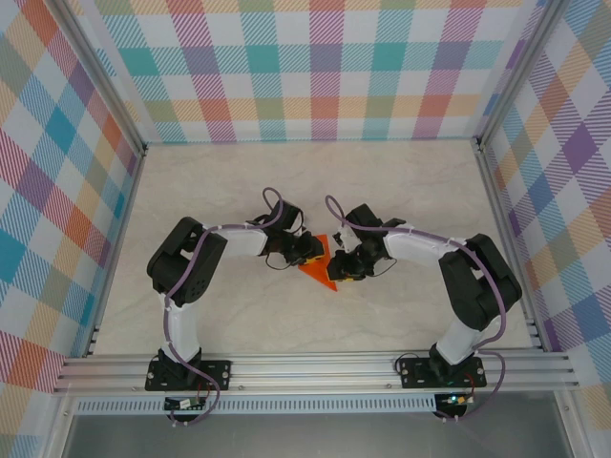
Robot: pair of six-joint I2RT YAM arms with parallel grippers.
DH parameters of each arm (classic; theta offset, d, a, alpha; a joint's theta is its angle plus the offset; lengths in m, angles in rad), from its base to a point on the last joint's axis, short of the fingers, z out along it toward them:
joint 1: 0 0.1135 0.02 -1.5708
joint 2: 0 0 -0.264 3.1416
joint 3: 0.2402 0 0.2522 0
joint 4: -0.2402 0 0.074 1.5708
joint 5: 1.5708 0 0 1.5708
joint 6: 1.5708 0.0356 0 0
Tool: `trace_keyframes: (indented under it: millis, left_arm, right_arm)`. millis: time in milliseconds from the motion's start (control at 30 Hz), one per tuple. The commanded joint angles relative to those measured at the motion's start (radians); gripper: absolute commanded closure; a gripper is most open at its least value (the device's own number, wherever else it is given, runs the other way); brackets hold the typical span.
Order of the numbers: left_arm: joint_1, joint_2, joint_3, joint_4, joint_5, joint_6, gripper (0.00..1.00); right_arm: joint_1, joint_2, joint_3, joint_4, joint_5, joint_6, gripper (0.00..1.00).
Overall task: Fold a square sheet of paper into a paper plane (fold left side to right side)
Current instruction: Fourth fold the wing at the center of the table.
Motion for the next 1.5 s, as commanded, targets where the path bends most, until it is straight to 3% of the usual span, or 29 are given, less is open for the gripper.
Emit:
trace_keyframes:
  millis: [0, 500, 1467]
  left_arm:
    - [0.0, 0.028, -0.008, -0.089, -0.046, 0.004, 0.78]
    - [0.0, 0.036, -0.003, -0.091, -0.041, 0.008, 0.78]
    - [0.0, 0.031, -0.013, -0.087, -0.046, 0.005, 0.78]
  right_arm:
    - [0.024, -0.022, 0.047, 0.006, 0.007, -0.01, 0.71]
    - [0.08, 0.104, 0.104, 0.018, 0.069, 0.015, 0.77]
    - [0.101, 0.145, 0.121, -0.068, 0.205, -0.007, 0.78]
